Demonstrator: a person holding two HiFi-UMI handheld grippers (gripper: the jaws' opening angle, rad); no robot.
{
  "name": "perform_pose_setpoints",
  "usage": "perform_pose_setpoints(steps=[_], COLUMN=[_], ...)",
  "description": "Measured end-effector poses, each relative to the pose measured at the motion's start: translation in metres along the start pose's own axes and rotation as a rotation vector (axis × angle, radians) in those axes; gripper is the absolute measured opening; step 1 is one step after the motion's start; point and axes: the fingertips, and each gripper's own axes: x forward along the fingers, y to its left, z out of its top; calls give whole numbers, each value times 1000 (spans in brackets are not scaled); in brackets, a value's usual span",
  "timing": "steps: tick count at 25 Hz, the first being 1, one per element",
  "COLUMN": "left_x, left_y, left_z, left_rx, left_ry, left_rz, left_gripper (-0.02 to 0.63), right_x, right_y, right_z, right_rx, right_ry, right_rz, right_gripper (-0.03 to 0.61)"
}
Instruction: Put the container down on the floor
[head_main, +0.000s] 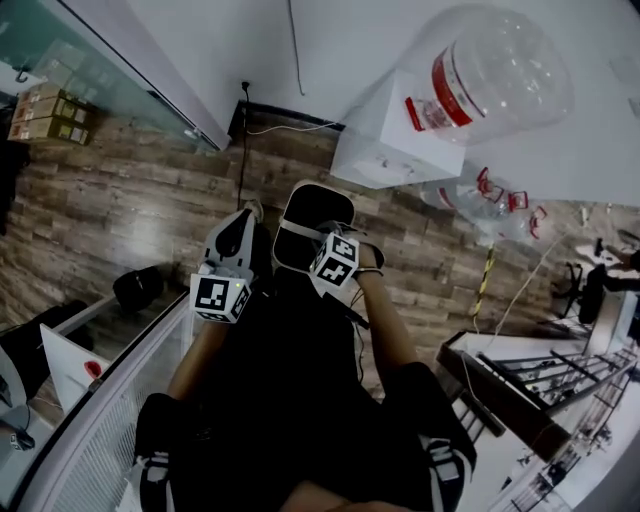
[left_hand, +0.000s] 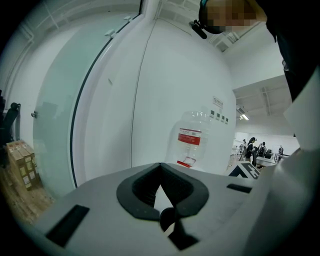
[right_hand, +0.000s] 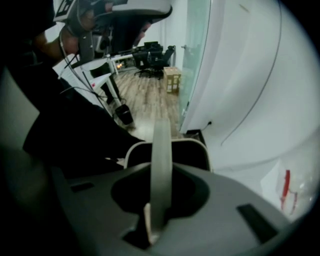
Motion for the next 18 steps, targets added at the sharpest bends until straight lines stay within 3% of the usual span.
perform_pose_setpoints(steps=[12, 18], left_x=[124, 168], left_y=[60, 82], left_z=[2, -9], left_rx=[4, 2], left_ry=[39, 74], left_rz=[-125, -136], left_gripper=[31, 30], right_x=[55, 94], right_y=[-80, -120], right_z=[-6, -8], right_rx=[16, 15], right_ry=[57, 57], right_rz=[20, 12], right_gripper=[72, 72])
